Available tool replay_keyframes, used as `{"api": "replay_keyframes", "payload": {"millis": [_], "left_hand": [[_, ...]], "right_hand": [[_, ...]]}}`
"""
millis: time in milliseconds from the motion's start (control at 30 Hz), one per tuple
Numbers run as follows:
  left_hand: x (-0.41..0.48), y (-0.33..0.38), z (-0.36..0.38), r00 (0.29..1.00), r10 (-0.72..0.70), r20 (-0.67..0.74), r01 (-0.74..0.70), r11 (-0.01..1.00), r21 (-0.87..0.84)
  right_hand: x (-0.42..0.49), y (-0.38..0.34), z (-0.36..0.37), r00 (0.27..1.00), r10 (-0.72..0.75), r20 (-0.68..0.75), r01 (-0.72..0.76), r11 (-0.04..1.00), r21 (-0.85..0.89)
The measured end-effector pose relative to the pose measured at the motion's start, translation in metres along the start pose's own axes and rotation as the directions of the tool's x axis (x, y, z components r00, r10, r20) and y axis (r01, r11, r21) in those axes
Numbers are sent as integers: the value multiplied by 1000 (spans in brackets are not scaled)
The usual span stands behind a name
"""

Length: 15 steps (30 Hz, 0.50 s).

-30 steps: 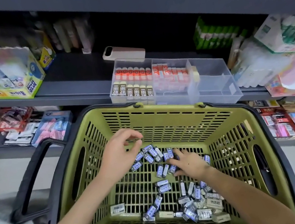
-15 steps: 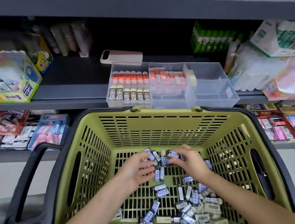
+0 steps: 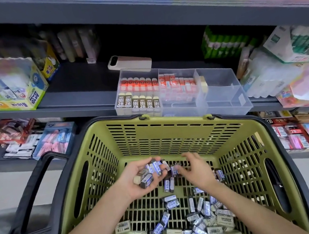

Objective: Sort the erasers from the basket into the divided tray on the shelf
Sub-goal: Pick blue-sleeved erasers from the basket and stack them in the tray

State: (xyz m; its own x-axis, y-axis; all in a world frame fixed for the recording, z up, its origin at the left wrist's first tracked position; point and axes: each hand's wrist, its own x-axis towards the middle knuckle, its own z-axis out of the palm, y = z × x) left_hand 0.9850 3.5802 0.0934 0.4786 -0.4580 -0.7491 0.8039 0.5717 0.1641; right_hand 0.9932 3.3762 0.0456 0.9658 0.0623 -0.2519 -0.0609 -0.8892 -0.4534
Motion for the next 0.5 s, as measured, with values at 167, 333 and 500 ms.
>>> {"api": "replay_keyframes", "payload": {"millis": [167,333,500], "left_hand": [[-7,15,-1,995,64,-83,-59,997,55],[-12,25,-4,992,100,-81,-100,995,0],[-9,31,-8,984,143,-104,-150,986,-66]], "right_hand": [[16,-3,57,996,25,86,0,959,-284],[28,-23,81,998,-52,37,63,903,-426],[33,-23,86,996,-78,34,85,923,-374]]}}
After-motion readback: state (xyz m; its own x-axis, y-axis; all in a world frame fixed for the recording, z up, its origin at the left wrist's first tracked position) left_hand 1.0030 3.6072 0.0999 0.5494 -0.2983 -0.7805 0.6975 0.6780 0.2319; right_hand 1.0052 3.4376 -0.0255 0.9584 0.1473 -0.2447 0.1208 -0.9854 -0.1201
